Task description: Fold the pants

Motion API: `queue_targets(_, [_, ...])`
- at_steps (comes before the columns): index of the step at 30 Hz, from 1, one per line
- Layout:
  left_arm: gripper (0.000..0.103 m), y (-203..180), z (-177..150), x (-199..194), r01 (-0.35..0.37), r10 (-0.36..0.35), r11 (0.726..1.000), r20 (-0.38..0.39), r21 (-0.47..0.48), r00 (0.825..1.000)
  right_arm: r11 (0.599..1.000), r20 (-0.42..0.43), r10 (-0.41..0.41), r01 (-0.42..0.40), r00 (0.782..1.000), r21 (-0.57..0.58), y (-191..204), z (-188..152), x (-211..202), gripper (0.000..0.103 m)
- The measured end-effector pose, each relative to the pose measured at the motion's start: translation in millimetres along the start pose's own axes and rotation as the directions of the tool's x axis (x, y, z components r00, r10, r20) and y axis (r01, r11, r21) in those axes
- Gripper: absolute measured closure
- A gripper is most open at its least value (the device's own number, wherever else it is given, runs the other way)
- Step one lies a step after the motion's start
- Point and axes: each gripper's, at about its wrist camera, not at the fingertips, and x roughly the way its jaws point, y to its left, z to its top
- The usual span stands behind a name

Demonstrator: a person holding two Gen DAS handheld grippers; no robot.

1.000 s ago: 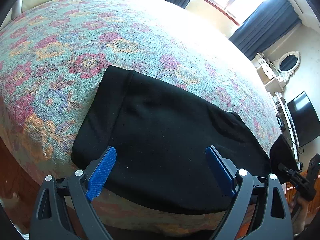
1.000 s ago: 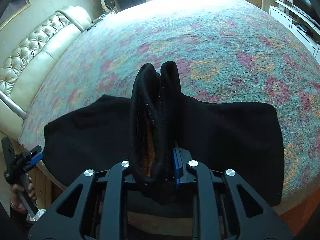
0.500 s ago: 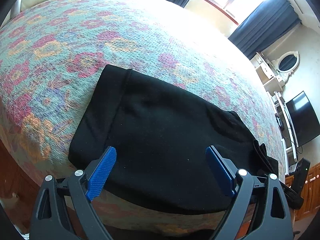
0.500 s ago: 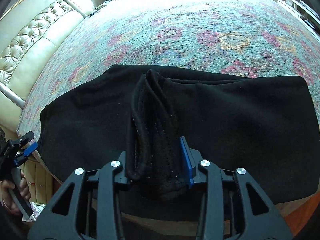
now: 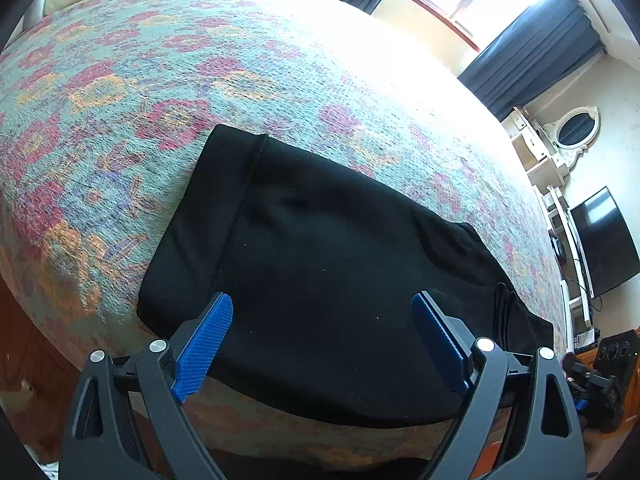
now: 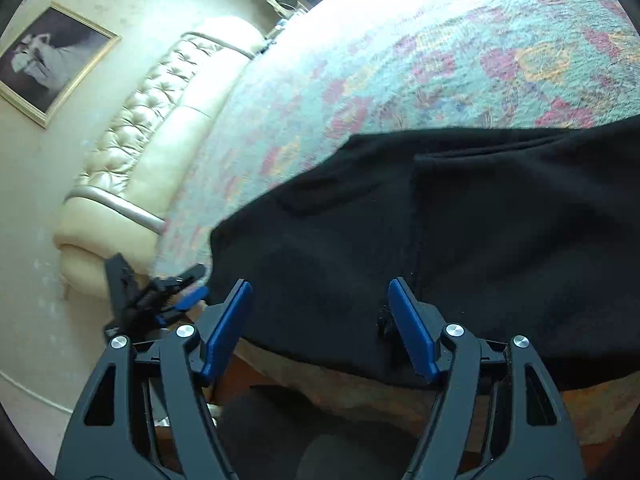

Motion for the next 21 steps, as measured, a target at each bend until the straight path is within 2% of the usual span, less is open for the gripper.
queue_targets(2, [0.013,-1.7,-0.9,-0.6,0.000,0.000,1.000,0.003,0.007,1.000,1.000,0.065,0.015,-0.015,0.998,-0.007,-9.8,5.8,-40.1,0.032])
queue_targets(5, [0.013,-6.1,-1.7,-3.2,0.005,-0.006,1.000,0.023,0.028,1.000,0.998,0.206,-0.063,0.061,0.977,0.018,-46.2,10.7,-111.3,0.026])
queue_targets(7, [0.013,-7.5,-1.3,-4.4,0.009,-0.010,0.999,0.033,0.035,0.999,0.985,0.283,-0.145,0.113,0.948,0.128,-87.3,6.4,-148.9,0.026])
queue_targets(9, [0.013,-6.8,-1.2,-2.8,0.008,-0.009,0.999,0.028,0.032,1.000,0.954,0.302,-0.194,0.109,0.933,0.278,-137.8,-3.8,-170.8,0.026])
queue_targets(12, [0.013,-4.3,-2.2,0.0,0.012,-0.012,1.000,0.008,0.012,1.000,0.901,0.277,-0.193,0.058,0.941,0.430,-192.6,-27.0,-165.1,0.026])
queue_targets(15, [0.013,-2.4,-3.4,-0.2,0.012,-0.012,1.000,0.007,-0.003,1.000,0.868,0.239,-0.070,-0.059,0.968,0.493,-215.6,-38.2,-141.7,0.034])
queue_targets(16, [0.013,-2.2,-3.6,-0.6,0.010,-0.010,1.000,0.009,-0.002,1.000,0.865,0.223,-0.056,-0.064,0.973,0.498,-217.2,-41.1,-135.8,0.036])
queue_targets(18, [0.013,-2.1,-3.5,-1.0,0.007,-0.007,1.000,0.011,0.000,1.000,0.867,0.197,-0.039,-0.065,0.980,0.495,-219.3,-44.1,-126.5,0.048])
queue_targets(20, [0.013,-2.7,-3.2,0.0,0.010,-0.010,1.000,0.005,-0.001,1.000,0.874,0.182,-0.059,-0.037,0.981,0.484,-220.5,-46.1,-123.7,0.065])
queue_targets(21, [0.013,-2.6,-3.2,0.9,0.012,-0.012,1.000,0.001,-0.002,1.000,0.881,0.173,-0.070,-0.021,0.982,0.474,-220.8,-47.7,-122.5,0.070])
